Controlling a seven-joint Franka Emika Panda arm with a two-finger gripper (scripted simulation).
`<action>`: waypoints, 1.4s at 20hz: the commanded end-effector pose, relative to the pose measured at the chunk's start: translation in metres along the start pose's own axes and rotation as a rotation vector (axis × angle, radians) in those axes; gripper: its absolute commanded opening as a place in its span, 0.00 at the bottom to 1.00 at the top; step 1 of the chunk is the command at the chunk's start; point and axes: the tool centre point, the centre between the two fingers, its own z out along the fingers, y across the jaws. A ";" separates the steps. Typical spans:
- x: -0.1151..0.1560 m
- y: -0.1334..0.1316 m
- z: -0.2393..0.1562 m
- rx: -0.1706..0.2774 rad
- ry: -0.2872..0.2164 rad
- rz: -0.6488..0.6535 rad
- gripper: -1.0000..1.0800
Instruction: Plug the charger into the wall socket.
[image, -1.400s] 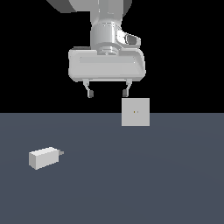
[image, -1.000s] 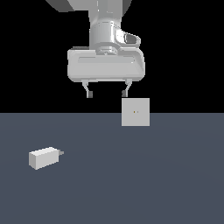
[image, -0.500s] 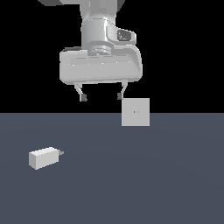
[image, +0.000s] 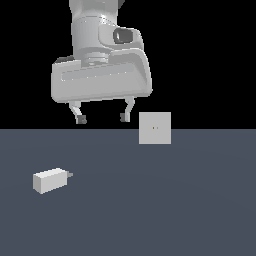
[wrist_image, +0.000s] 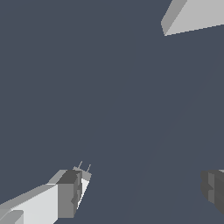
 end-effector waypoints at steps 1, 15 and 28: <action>-0.008 -0.006 0.004 -0.002 0.014 0.039 0.96; -0.039 -0.037 0.025 -0.017 0.080 0.227 0.96; -0.056 -0.064 0.043 -0.032 0.129 0.367 0.96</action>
